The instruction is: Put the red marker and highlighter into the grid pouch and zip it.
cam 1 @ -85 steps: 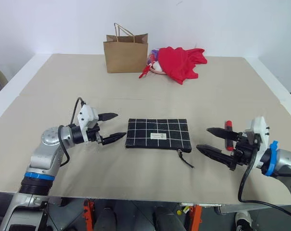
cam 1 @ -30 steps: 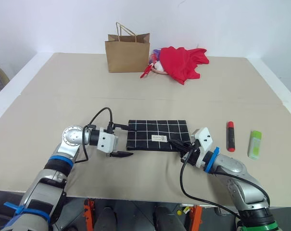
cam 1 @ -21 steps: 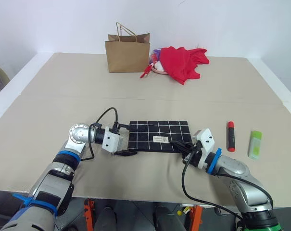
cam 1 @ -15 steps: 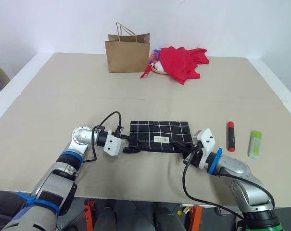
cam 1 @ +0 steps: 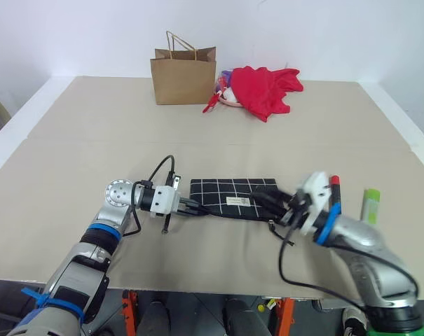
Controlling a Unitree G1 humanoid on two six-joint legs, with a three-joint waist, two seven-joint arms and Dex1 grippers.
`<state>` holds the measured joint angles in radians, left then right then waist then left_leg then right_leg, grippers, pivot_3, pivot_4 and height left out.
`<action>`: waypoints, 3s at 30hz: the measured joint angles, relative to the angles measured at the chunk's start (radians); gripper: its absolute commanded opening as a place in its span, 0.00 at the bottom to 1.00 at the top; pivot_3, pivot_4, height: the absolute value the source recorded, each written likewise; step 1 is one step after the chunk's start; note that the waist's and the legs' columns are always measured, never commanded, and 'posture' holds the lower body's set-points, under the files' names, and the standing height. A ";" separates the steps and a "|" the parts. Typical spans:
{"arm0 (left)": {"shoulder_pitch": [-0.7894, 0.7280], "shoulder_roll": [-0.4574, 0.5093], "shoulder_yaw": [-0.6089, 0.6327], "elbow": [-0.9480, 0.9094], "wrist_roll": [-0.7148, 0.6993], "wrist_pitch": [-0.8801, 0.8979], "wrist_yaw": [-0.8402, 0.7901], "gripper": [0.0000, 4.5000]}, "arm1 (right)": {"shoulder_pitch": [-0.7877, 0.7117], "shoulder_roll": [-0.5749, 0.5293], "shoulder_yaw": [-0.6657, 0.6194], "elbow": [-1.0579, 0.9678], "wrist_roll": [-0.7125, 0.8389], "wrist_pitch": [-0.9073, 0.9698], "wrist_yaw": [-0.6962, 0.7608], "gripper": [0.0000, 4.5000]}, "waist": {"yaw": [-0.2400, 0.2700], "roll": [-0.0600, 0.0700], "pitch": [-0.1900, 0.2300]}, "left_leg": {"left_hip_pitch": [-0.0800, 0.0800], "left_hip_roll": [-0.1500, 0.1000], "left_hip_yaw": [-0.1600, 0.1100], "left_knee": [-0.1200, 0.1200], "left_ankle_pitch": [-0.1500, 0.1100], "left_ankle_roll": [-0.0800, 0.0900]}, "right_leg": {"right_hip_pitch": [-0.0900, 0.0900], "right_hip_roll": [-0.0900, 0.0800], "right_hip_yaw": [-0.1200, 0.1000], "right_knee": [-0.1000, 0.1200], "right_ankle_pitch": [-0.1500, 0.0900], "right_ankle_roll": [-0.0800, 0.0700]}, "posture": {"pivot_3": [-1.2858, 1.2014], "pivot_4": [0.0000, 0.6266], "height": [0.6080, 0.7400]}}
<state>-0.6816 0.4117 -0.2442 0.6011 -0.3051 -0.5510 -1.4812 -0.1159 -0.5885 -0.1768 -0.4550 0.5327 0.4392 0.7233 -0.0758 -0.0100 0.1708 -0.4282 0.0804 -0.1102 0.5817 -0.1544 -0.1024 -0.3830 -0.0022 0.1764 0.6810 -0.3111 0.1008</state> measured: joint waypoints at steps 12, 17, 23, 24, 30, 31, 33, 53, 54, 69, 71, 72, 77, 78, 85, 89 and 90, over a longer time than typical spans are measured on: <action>0.077 0.050 0.052 -0.283 -0.066 0.364 0.066 0.00 | 0.424 -0.248 -0.322 -0.140 0.320 0.243 0.201 0.99 | 0.004 0.000 0.001 | 0.004 0.001 -0.003 0.002 0.001 0.001 | 0.008 -0.002 -0.009 0.000 -0.005 -0.007 | 0.52 0.24 1.00; 0.085 0.045 0.053 -0.301 -0.059 0.371 0.081 0.00 | 0.412 -0.248 -0.317 -0.138 0.372 0.300 0.186 0.99 | 0.002 -0.001 0.001 | 0.004 0.000 -0.003 0.003 0.001 0.001 | 0.009 -0.002 -0.009 0.000 -0.005 -0.007 | 0.52 0.24 1.00; 0.097 0.039 0.054 -0.322 -0.056 0.383 0.092 0.00 | 0.357 -0.266 -0.247 -0.106 0.340 0.304 0.186 0.99 | 0.003 -0.001 0.001 | 0.003 0.000 -0.003 0.002 0.001 0.001 | 0.009 -0.002 -0.009 0.000 -0.004 -0.004 | 0.52 0.24 1.00; 0.099 0.039 0.054 -0.324 -0.056 0.383 0.093 0.00 | 0.348 -0.266 -0.242 -0.101 0.335 0.304 0.186 0.99 | 0.003 -0.001 0.002 | 0.003 0.000 -0.003 0.002 0.001 0.001 | 0.009 -0.002 -0.009 0.000 -0.004 -0.004 | 0.52 0.24 1.00; 0.103 0.036 0.054 -0.346 -0.055 0.387 0.101 0.00 | 0.281 -0.272 -0.174 -0.069 0.307 0.305 0.182 0.74 | 0.003 -0.001 0.002 | 0.003 0.000 -0.003 0.001 0.001 0.001 | 0.009 -0.002 -0.010 0.000 -0.005 -0.003 | 0.52 0.24 1.00; 0.105 0.035 0.055 -0.347 -0.055 0.394 0.102 0.00 | 0.257 -0.272 -0.162 -0.066 0.302 0.305 0.174 0.61 | 0.003 -0.001 0.002 | 0.003 0.000 -0.003 0.001 0.001 0.001 | 0.009 -0.002 -0.010 0.000 -0.005 -0.003 | 0.52 0.24 1.00; 0.108 0.035 0.055 -0.348 -0.055 0.397 0.102 0.00 | 0.245 -0.272 -0.149 -0.063 0.297 0.305 0.171 0.51 | 0.003 -0.001 0.002 | 0.003 0.000 -0.003 0.001 0.001 0.001 | 0.009 -0.002 -0.010 0.000 -0.005 -0.003 | 0.52 0.24 1.00; 0.128 0.005 0.053 -0.379 -0.050 0.407 0.128 0.00 | 0.174 -0.290 -0.042 -0.046 0.265 0.307 0.193 0.00 | 0.003 -0.001 0.002 | 0.003 0.000 -0.003 0.001 0.001 0.001 | 0.009 -0.002 -0.010 0.000 -0.004 -0.003 | 0.52 0.24 1.00; 0.128 0.005 0.054 -0.379 -0.050 0.407 0.128 0.00 | 0.174 -0.290 -0.040 -0.046 0.265 0.307 0.193 0.00 | 0.003 -0.001 0.002 | 0.003 0.000 -0.003 0.001 0.001 0.001 | 0.009 -0.002 -0.010 0.000 -0.005 -0.003 | 0.52 0.24 1.00; 0.146 -0.002 0.052 -0.384 -0.046 0.406 0.127 0.00 | -0.077 -0.266 0.106 -0.061 0.249 0.366 0.165 0.00 | 0.004 -0.002 0.002 | 0.001 0.001 -0.003 0.001 0.001 0.001 | 0.009 -0.003 -0.013 -0.001 -0.006 -0.004 | 0.52 0.24 1.00; 0.146 -0.009 0.051 -0.384 -0.041 0.406 0.133 0.00 | -0.107 -0.255 0.134 -0.061 0.248 0.374 0.164 0.00 | 0.004 -0.002 0.002 | 0.001 0.001 -0.003 0.001 0.001 0.001 | 0.009 -0.003 -0.013 -0.001 -0.006 -0.004 | 0.52 0.24 1.00; 0.146 -0.012 0.050 -0.384 -0.040 0.405 0.136 0.00 | -0.111 -0.251 0.139 -0.061 0.248 0.374 0.164 0.00 | 0.004 -0.002 0.002 | 0.001 0.001 -0.003 0.001 0.001 0.001 | 0.009 -0.003 -0.013 -0.001 -0.006 -0.004 | 0.52 0.24 1.00; 0.146 -0.040 0.044 -0.383 -0.023 0.401 0.151 0.00 | -0.197 -0.211 0.204 -0.052 0.239 0.388 0.163 0.00 | 0.004 -0.002 0.002 | 0.001 0.001 -0.003 0.001 0.001 0.001 | 0.009 -0.003 -0.013 -0.001 -0.006 -0.004 | 0.52 0.24 1.00; 0.146 -0.042 0.043 -0.383 -0.019 0.400 0.153 0.00 | -0.210 -0.206 0.214 -0.050 0.235 0.390 0.163 0.00 | 0.004 -0.002 0.002 | 0.001 0.001 -0.003 0.001 0.001 0.001 | 0.009 -0.003 -0.013 -0.001 -0.006 -0.004 | 0.52 0.24 1.00; 0.146 -0.056 0.043 -0.381 -0.004 0.395 0.172 0.00 | -0.300 -0.147 0.307 -0.003 0.177 0.391 0.174 0.00 | 0.003 -0.002 0.002 | 0.001 0.001 -0.003 0.001 0.001 0.001 | 0.009 -0.003 -0.014 -0.001 -0.006 -0.004 | 0.52 0.24 1.00; 0.146 -0.076 0.040 -0.381 0.004 0.395 0.184 0.00 | -0.321 -0.123 0.343 0.009 0.153 0.384 0.188 0.00 | 0.004 -0.002 0.002 | 0.001 0.001 -0.003 0.001 0.001 0.001 | 0.009 -0.003 -0.014 -0.001 -0.006 -0.004 | 0.52 0.24 1.00; 0.146 -0.076 0.040 -0.381 0.005 0.395 0.185 0.00 | -0.322 -0.122 0.345 0.009 0.150 0.384 0.189 0.00 | 0.004 -0.002 0.002 | 0.001 0.001 -0.004 0.001 0.001 0.001 | 0.009 -0.003 -0.014 -0.001 -0.006 -0.004 | 0.52 0.24 1.00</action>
<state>-0.5358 0.3362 -0.2039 0.2202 -0.3000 -0.1558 -1.2965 -0.4380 -0.7106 0.1678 -0.4459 0.6825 0.8233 0.9123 -0.0723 -0.0116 0.1728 -0.4273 0.0811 -0.1137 0.5825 -0.1538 -0.1015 -0.3743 -0.0051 0.1621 0.6799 -0.3168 0.0972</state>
